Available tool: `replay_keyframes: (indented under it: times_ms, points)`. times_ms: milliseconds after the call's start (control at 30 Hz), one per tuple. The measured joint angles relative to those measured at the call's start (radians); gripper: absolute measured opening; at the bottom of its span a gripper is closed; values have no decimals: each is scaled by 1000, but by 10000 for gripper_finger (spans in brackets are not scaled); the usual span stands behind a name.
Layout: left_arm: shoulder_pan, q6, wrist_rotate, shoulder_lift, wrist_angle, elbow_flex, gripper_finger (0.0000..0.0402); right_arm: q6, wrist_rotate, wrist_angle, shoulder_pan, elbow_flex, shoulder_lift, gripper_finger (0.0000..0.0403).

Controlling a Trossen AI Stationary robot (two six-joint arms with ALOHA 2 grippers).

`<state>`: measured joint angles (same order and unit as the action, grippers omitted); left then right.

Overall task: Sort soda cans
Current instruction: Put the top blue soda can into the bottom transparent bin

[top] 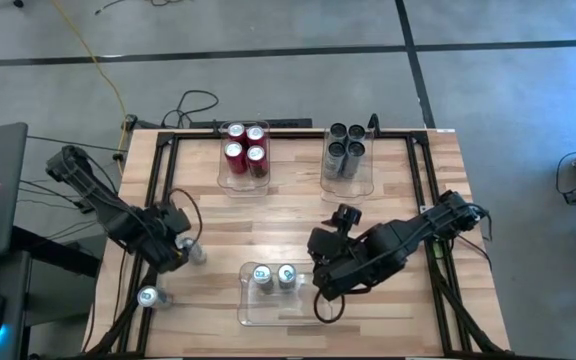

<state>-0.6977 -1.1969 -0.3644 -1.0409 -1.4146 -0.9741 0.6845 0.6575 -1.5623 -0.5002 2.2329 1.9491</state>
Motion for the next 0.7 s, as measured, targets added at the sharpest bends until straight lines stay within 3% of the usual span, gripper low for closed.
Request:
replay_keyframes:
  times_ms: [300, 700]
  points:
    - [2, -33, -4, 119, 16, -1, 399, -1, -2, 0, 6, 0, 0, 380]
    - [2, -32, 9, 60, 105, -1, 399, 4, -35, 0, 5, 0, 0, 380]
